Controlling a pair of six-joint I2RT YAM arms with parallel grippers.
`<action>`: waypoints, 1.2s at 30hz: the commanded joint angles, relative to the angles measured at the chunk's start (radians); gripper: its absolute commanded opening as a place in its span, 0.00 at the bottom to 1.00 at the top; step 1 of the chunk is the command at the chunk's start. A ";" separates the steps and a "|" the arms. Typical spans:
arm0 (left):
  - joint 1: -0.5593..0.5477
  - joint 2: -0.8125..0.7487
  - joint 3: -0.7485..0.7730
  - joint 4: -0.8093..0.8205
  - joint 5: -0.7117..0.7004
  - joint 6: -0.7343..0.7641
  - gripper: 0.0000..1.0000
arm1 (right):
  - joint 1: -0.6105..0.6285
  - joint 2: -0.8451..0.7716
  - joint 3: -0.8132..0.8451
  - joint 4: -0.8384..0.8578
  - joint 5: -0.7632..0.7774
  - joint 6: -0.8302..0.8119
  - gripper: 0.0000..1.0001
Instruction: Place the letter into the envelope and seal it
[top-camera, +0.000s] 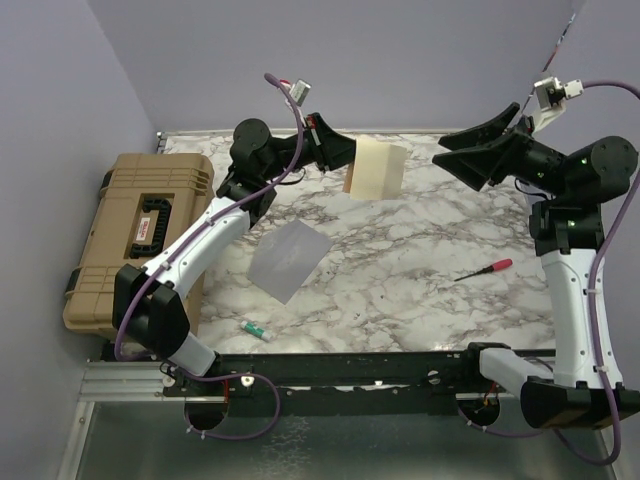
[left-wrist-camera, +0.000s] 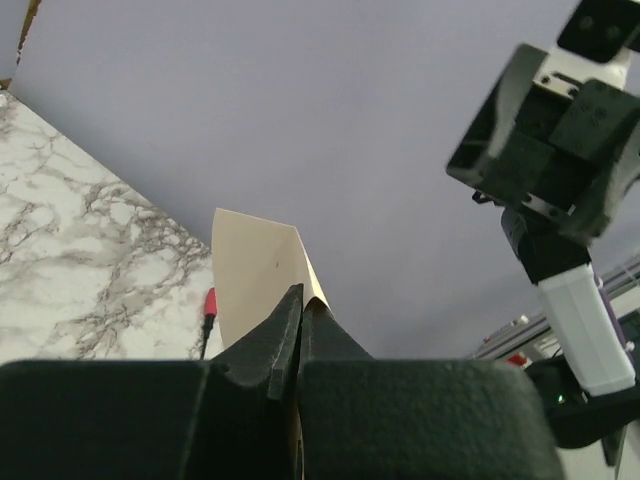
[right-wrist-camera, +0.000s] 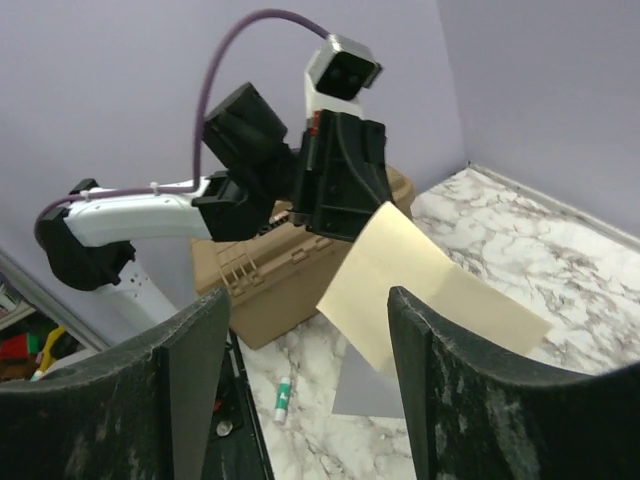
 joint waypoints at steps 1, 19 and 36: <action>0.004 -0.042 -0.011 0.005 0.149 0.128 0.00 | 0.002 0.059 0.003 -0.252 0.014 -0.197 0.71; 0.003 -0.090 -0.081 -0.027 0.459 0.120 0.00 | 0.336 0.285 0.185 -0.937 -0.135 -0.976 0.89; 0.065 -0.069 -0.033 -0.054 0.478 0.124 0.00 | 0.337 0.186 0.093 -0.976 -0.151 -1.039 0.50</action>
